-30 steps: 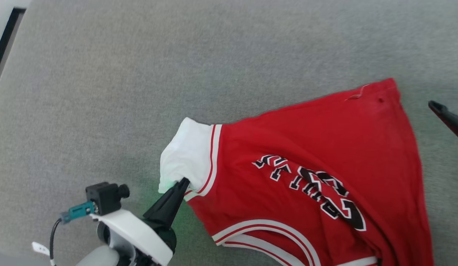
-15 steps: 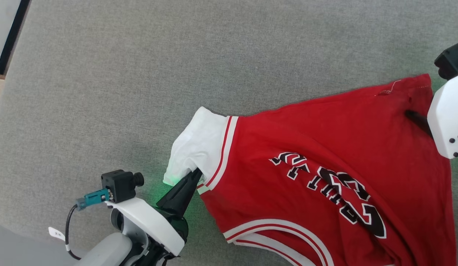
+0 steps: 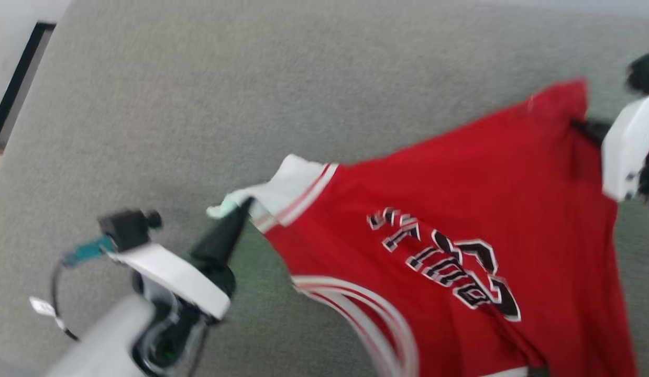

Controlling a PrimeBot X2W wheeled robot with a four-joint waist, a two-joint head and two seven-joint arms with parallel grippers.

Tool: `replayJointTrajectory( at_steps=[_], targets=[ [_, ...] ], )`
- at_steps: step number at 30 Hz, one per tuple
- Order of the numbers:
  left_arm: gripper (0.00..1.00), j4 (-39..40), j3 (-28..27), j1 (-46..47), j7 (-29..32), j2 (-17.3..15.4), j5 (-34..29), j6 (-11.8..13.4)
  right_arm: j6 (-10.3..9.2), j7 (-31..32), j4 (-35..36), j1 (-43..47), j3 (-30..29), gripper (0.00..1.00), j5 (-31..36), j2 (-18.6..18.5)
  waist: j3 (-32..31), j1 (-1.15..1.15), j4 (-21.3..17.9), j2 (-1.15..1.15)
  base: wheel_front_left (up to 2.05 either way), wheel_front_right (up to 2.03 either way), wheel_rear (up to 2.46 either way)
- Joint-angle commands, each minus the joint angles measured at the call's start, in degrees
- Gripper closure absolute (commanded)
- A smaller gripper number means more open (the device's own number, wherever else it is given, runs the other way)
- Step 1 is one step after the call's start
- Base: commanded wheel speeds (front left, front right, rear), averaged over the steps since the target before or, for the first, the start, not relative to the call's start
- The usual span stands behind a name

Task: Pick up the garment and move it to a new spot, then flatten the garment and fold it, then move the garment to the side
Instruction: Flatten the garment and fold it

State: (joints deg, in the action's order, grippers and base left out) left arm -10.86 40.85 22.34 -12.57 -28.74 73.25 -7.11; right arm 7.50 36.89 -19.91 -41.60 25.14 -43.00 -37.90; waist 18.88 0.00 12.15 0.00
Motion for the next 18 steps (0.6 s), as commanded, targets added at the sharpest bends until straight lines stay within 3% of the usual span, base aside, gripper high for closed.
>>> replayJointTrajectory(
  at_steps=[1,6,9,18],
  targets=[
    [1.0,-0.1,-0.5,1.6,0.1,-0.8,0.0,-0.3,-0.03,-1.3,-0.9,-0.9,-1.1,1.0,-0.3,0.4,-1.6,0.0,-1.5,0.0,0.0,0.0,0.0],
    [1.0,0.2,-2.4,10.2,2.0,-2.0,2.0,-0.4,-0.03,-7.8,-6.4,-5.9,-7.8,1.0,-0.8,2.6,-2.3,0.0,-3.7,0.0,0.0,0.0,0.0],
    [1.0,-3.0,-4.7,21.7,3.7,-1.4,3.1,-0.4,-0.03,-13.7,-11.4,-13.2,-13.4,1.0,0.5,5.1,-0.3,0.0,-5.6,0.0,0.0,0.0,0.0],
    [1.0,-23.4,-12.8,52.9,1.8,3.0,4.7,-0.3,-0.17,-29.0,-25.0,-34.7,-23.4,1.0,9.4,10.0,4.4,0.0,-9.8,0.0,0.0,0.0,0.0]
  ],
)
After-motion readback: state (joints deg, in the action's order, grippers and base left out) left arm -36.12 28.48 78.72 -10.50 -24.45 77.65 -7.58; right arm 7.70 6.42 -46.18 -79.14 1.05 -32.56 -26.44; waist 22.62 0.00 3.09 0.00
